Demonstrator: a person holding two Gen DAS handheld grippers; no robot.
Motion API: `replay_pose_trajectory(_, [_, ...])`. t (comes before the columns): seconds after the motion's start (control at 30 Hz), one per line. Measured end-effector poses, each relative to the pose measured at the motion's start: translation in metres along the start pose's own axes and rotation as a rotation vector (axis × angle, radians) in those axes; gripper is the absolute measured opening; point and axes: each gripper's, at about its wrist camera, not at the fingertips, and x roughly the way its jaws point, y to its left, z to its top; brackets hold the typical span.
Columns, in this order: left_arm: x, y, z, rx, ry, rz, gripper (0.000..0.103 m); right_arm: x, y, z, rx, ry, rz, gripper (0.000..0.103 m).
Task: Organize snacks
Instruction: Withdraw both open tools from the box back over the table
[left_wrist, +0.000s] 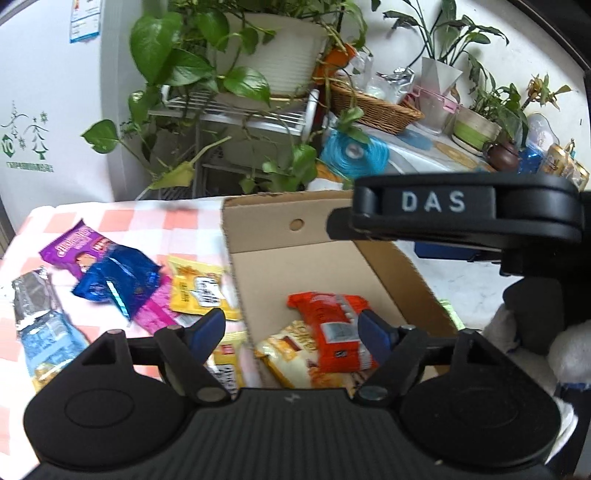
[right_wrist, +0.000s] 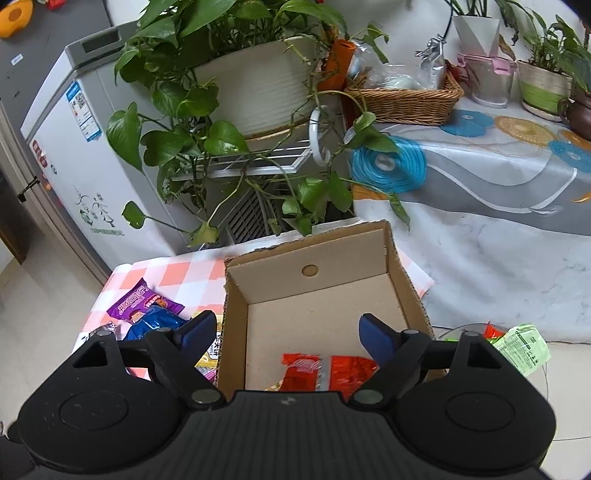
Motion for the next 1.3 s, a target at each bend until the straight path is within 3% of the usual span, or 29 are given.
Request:
replay_pose_trajectory(0.37, [-0.019, 0.049, -0.001, -0.030, 0.003, 0.072, 0.081, 0.010, 0.022, -0.002, -0.060, 0.020, 0.064, 0.091])
replay_pose_trajectory(0.73, [-0.038, 0.111, -0.005, -0.081, 0.005, 0.166, 0.084, 0.025, 0.051, -0.006, -0.087, 0.073, 0.215, 0.091])
replay_pose_trajectory(1.17, [-0.015, 0.122, -0.057, -0.019, 0.112, 0.110, 0.084, 0.053, 0.076, -0.020, 0.001, 0.225, 0.402, 0.091])
replay_pose_trajectory(1.3, [-0.002, 0.109, -0.071, 0.051, 0.122, 0.094, 0.084, 0.063, 0.083, -0.026, 0.002, 0.270, 0.395, 0.091])
